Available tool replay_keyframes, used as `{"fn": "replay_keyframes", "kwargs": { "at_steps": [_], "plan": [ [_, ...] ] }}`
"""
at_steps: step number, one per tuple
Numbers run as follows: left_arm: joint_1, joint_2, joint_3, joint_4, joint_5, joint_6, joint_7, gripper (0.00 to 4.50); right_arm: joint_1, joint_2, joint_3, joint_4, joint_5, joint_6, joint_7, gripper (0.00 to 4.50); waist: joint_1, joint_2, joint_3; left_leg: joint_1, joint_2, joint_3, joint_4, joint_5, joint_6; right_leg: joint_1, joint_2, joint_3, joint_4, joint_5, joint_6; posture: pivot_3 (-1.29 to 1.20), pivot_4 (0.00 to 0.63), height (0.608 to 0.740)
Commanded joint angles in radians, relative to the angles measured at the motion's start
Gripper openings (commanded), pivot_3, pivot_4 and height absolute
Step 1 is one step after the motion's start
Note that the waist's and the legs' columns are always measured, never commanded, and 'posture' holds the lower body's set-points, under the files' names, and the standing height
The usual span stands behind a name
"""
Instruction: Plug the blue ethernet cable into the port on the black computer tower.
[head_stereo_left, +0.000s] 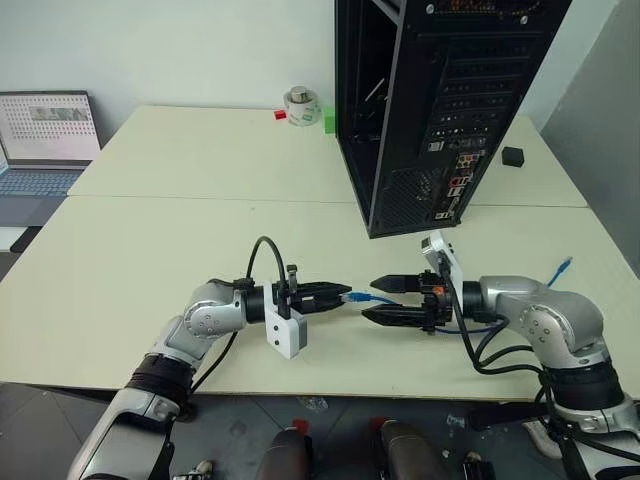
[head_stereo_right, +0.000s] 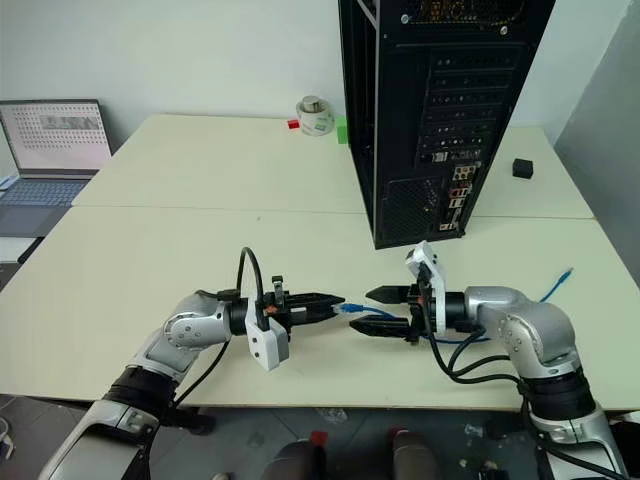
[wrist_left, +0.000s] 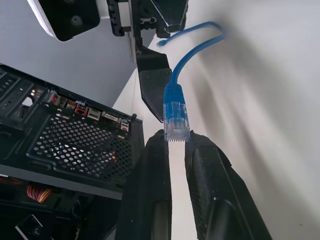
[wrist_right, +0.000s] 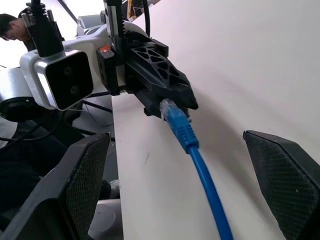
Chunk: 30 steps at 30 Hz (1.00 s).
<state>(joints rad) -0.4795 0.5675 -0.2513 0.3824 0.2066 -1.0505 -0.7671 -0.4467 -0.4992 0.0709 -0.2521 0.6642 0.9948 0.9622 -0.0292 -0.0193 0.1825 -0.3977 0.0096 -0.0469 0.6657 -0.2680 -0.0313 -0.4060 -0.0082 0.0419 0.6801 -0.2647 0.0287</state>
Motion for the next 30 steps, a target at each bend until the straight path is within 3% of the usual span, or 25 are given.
{"fn": "replay_keyframes", "kwargs": {
  "at_steps": [1,19,30],
  "plan": [
    [-0.023,0.012,-0.002,0.003,0.016,-0.026,0.041,0.19,-0.016,0.018,0.001,-0.019,0.033,0.007,-0.021,4.12,0.000,0.000,0.000,0.000,0.000,0.000,0.000,0.000,0.000,0.000,0.000,0.000,0.000,0.000,0.000,0.00,0.150,0.740],
    [-0.033,0.024,-0.028,0.011,0.037,-0.046,0.103,0.03,-0.028,0.033,0.001,0.004,0.051,0.003,-0.055,0.03,-0.001,0.000,0.000,0.000,0.000,0.000,0.000,0.000,0.000,0.000,0.000,0.000,0.000,0.000,0.000,0.00,0.150,0.740],
    [-0.028,0.042,-0.046,0.018,0.040,-0.044,0.109,0.00,-0.045,0.018,-0.002,0.016,0.055,0.010,-0.041,0.01,-0.001,0.000,0.000,0.000,0.000,0.000,0.000,0.000,0.000,0.000,0.000,0.000,0.000,0.000,0.000,0.00,0.150,0.740]
  ]
}}
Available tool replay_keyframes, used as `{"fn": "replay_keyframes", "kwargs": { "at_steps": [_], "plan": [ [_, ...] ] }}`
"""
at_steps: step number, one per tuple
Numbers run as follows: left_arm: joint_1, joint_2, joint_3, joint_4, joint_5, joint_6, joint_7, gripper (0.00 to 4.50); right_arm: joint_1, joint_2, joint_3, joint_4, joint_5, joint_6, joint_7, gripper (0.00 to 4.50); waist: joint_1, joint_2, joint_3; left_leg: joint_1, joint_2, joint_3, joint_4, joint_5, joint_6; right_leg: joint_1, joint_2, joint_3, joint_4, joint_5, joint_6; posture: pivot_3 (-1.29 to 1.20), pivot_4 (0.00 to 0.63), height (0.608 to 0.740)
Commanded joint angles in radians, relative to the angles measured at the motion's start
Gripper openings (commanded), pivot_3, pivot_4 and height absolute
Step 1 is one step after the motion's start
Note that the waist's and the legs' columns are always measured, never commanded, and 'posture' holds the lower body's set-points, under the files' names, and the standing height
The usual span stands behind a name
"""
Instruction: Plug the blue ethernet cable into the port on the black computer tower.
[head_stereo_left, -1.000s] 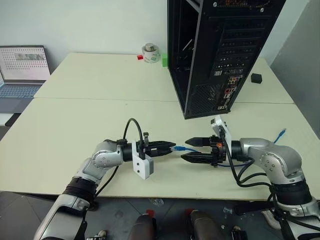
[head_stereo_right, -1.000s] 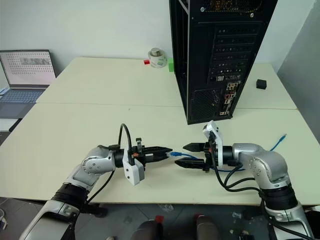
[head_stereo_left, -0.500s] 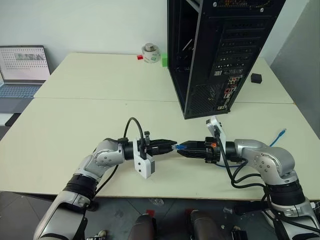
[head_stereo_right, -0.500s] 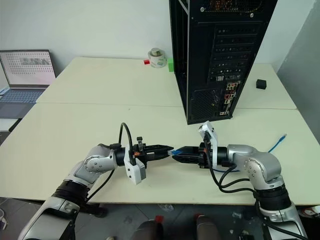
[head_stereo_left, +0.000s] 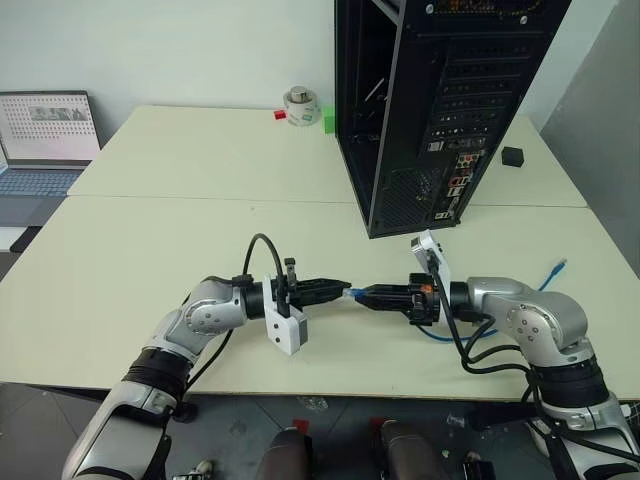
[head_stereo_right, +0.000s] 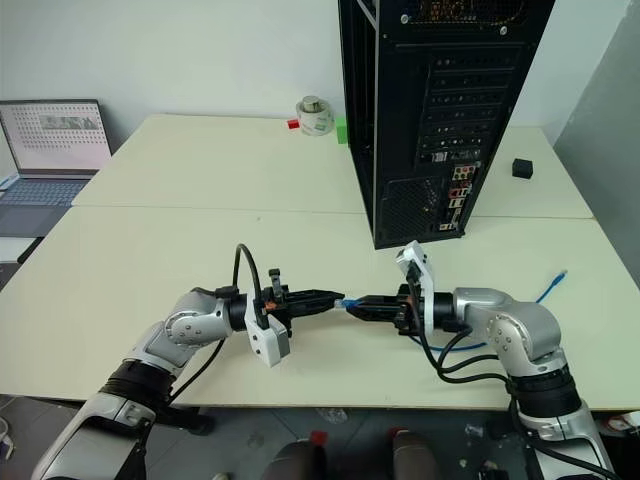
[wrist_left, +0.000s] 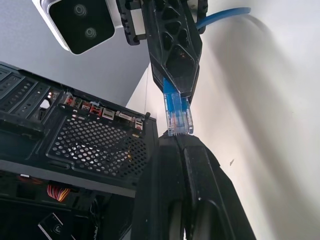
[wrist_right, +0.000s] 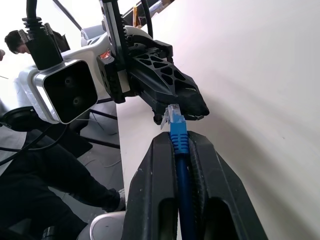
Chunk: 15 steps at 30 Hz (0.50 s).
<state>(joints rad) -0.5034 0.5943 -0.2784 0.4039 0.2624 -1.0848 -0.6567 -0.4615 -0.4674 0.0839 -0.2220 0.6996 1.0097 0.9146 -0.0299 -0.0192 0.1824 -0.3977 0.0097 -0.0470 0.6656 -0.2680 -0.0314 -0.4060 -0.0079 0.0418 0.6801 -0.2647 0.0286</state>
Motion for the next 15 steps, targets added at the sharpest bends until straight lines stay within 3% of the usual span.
{"fn": "replay_keyframes", "kwargs": {
  "at_steps": [1,8,14,15],
  "plan": [
    [-0.001,0.017,-0.021,-0.002,-0.027,0.003,-0.008,0.00,-0.032,-0.018,-0.017,-0.014,0.020,-0.006,0.008,0.01,0.000,0.000,0.000,0.000,0.000,0.000,0.000,0.000,0.000,0.000,0.000,0.000,0.000,0.000,0.000,0.00,0.150,0.740],
    [0.041,0.024,-0.016,-0.037,-0.168,0.184,-0.069,1.29,-0.014,-0.058,-0.096,-0.035,0.023,-0.029,-0.028,0.01,0.000,0.000,0.000,0.000,0.000,0.000,0.000,0.000,0.000,0.000,0.000,0.000,0.000,0.000,0.000,0.00,0.150,0.740],
    [0.066,-0.059,0.015,-0.267,-0.367,0.645,-0.092,2.72,0.022,-0.038,-0.243,-0.064,-0.073,-0.175,-0.227,0.01,0.001,0.000,0.000,-0.001,-0.001,0.000,0.000,0.000,0.000,0.000,-0.001,0.000,0.000,0.000,0.000,0.00,0.150,0.740],
    [0.065,-0.075,0.022,-0.304,-0.390,0.710,-0.087,2.76,0.027,-0.032,-0.255,-0.067,-0.093,-0.198,-0.263,0.01,0.001,0.000,0.000,-0.001,-0.001,0.000,0.000,0.000,0.000,0.000,-0.001,0.000,0.000,0.000,0.000,0.00,0.150,0.740]
  ]
}}
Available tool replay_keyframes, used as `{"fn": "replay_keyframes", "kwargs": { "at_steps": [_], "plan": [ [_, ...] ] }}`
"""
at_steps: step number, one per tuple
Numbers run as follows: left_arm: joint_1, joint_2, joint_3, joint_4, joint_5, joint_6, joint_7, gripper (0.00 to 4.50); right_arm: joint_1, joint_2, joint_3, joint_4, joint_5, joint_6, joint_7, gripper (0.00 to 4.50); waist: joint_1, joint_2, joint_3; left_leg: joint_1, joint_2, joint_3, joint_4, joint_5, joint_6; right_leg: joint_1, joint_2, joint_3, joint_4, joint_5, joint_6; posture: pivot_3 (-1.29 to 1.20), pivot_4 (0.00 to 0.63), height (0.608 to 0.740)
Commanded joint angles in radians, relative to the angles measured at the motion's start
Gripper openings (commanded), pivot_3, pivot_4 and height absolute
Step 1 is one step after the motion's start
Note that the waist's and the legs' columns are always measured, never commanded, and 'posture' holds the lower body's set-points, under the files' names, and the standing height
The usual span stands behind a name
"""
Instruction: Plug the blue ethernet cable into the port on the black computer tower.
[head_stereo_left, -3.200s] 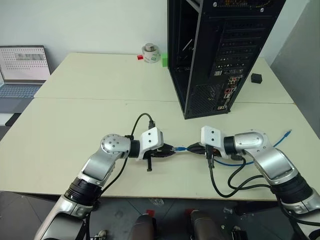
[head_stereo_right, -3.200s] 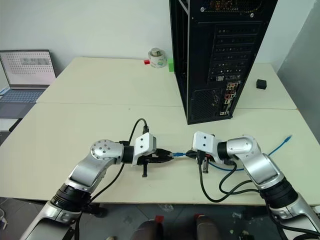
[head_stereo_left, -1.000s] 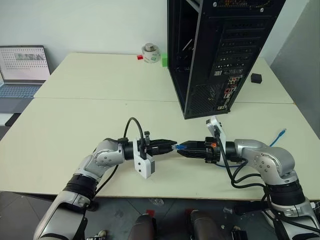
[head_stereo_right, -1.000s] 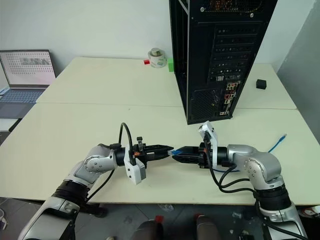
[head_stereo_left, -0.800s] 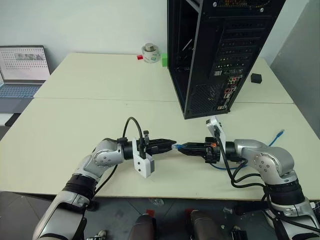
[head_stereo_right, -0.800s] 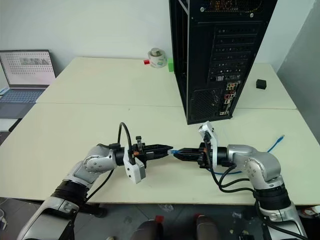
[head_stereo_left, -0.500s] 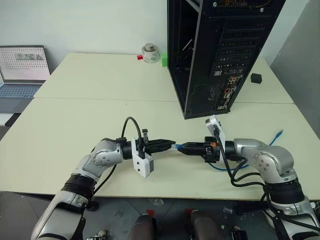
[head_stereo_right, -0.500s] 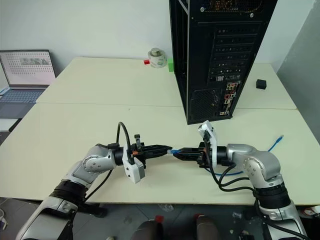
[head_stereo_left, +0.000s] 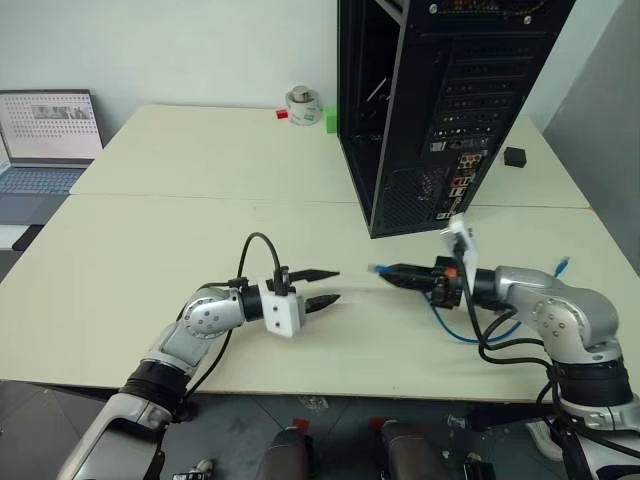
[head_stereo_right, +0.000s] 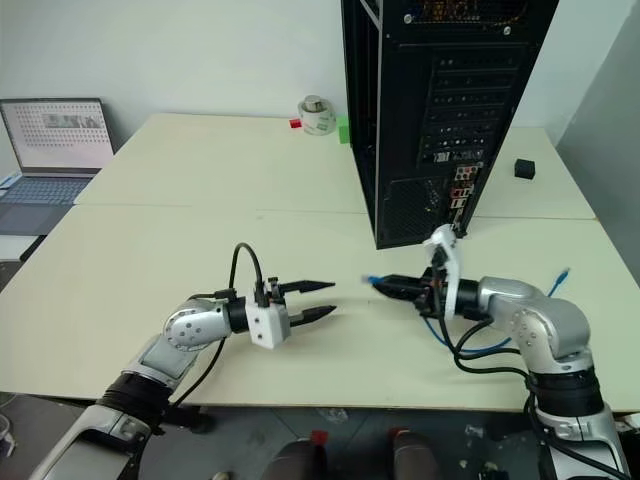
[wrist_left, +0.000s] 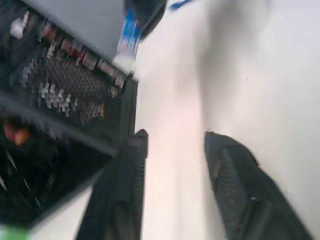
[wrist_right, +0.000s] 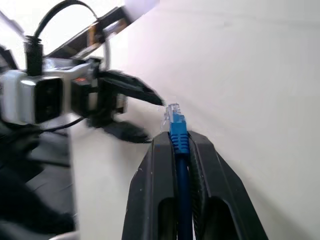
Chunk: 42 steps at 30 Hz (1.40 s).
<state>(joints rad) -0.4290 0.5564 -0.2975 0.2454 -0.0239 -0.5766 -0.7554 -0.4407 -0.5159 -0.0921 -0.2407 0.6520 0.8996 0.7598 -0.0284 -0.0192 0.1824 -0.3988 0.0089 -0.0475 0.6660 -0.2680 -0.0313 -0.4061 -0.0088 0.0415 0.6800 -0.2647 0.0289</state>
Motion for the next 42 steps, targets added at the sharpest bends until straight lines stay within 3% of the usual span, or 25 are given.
{"fn": "replay_keyframes", "kwargs": {
  "at_steps": [1,7,14,23,42],
  "plan": [
    [-0.016,-0.052,0.046,-0.182,-0.126,0.266,0.015,2.76,0.013,0.021,-0.083,-0.056,-0.086,-0.123,-0.153,0.01,0.000,0.000,0.000,0.000,0.000,0.000,0.000,0.000,0.000,0.000,0.000,0.000,0.000,0.000,0.000,0.00,0.150,0.740],
    [-0.073,-0.148,0.065,-0.325,-0.200,0.602,0.071,2.76,0.014,0.101,-0.044,-0.046,-0.324,-0.296,-0.426,0.01,-0.004,0.000,0.000,0.001,0.001,0.000,0.000,0.000,0.000,0.000,0.001,0.001,0.001,0.000,0.000,0.00,0.150,0.740],
    [-0.122,-0.249,0.054,-0.407,-0.249,0.840,0.119,2.76,-0.053,0.183,-0.034,0.072,-0.458,-0.394,-0.594,0.01,-0.004,0.000,0.000,0.001,0.001,0.001,-0.001,0.000,0.000,0.000,0.002,0.002,0.001,0.000,0.000,0.00,0.150,0.740],
    [-0.132,-0.314,0.019,-0.407,-0.115,0.822,0.210,2.76,-0.134,0.208,-0.064,0.193,-0.478,-0.440,-0.631,0.01,-0.001,0.001,0.000,0.001,0.001,0.002,-0.001,0.000,-0.001,-0.001,0.002,0.002,0.000,0.000,0.000,0.00,0.150,0.740],
    [-0.125,-0.337,0.031,-0.409,-0.086,0.837,0.199,2.76,-0.173,0.222,-0.069,0.245,-0.459,-0.425,-0.626,0.01,-0.005,0.001,0.000,0.001,0.001,0.003,-0.001,0.000,0.000,-0.001,0.002,0.003,0.000,0.000,0.000,0.00,0.150,0.740]
  ]
}}
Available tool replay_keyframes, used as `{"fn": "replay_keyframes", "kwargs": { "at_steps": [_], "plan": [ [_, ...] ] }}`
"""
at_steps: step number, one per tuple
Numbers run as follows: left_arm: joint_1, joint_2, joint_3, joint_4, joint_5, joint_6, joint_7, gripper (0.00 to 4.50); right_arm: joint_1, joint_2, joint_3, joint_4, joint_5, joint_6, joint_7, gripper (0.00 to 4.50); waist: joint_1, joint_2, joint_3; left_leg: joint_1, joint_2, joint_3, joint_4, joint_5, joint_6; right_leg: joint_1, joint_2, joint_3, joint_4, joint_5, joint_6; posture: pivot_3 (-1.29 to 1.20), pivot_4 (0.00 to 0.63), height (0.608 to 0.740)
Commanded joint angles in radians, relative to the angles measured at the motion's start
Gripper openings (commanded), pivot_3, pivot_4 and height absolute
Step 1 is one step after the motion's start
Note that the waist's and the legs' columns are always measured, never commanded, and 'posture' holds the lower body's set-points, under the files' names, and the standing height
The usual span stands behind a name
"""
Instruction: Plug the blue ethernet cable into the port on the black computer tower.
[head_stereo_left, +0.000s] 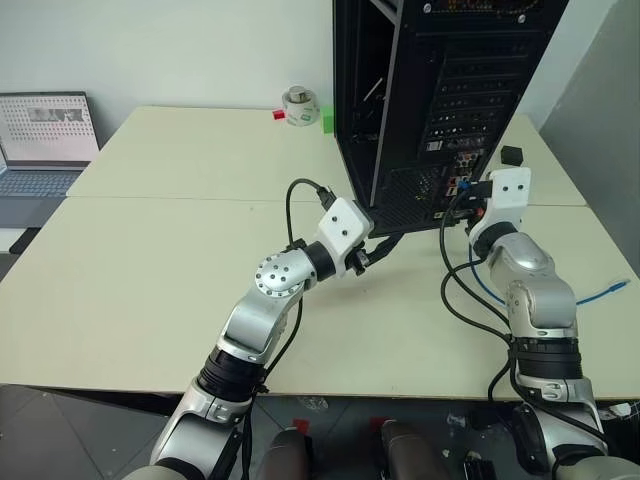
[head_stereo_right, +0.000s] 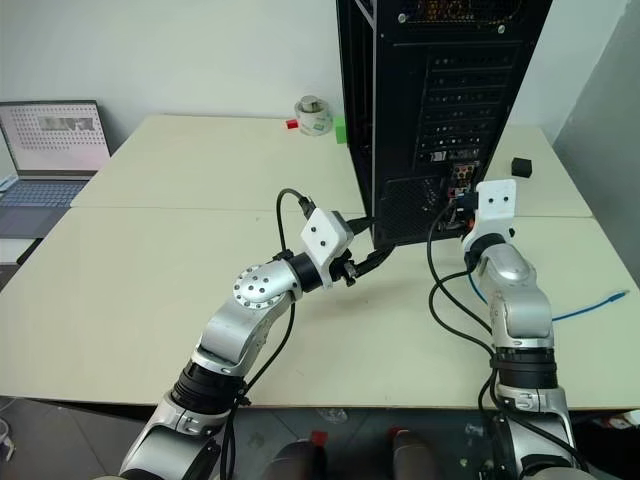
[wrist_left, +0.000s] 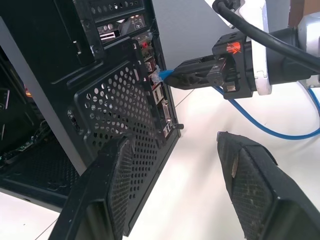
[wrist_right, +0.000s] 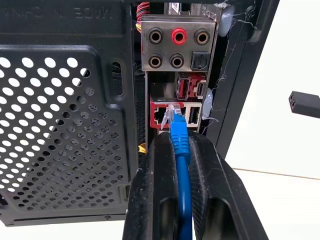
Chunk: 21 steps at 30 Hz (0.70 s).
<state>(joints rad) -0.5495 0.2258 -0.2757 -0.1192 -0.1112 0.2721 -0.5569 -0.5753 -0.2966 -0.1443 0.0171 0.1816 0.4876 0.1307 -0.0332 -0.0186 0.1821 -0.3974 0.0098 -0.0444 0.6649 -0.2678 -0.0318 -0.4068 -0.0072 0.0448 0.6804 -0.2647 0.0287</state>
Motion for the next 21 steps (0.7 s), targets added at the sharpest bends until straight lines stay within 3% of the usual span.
{"fn": "replay_keyframes", "kwargs": {
  "at_steps": [1,21],
  "plan": [
    [-0.003,-0.006,0.009,-0.046,0.002,-0.011,0.000,2.76,-0.038,0.004,-0.015,-0.012,0.012,-0.010,0.005,0.01,0.000,0.000,0.000,0.000,0.000,0.000,0.000,0.000,0.000,0.000,0.000,0.000,0.000,0.000,0.000,0.00,0.150,0.740],
    [0.000,-0.003,0.008,-0.044,0.003,-0.014,-0.004,2.76,-0.042,0.016,-0.005,-0.009,0.004,0.011,0.008,0.01,0.000,0.000,0.000,0.000,0.000,0.000,0.000,0.000,0.000,0.000,0.000,0.000,0.000,0.000,0.000,0.00,0.150,0.740]
  ]
}}
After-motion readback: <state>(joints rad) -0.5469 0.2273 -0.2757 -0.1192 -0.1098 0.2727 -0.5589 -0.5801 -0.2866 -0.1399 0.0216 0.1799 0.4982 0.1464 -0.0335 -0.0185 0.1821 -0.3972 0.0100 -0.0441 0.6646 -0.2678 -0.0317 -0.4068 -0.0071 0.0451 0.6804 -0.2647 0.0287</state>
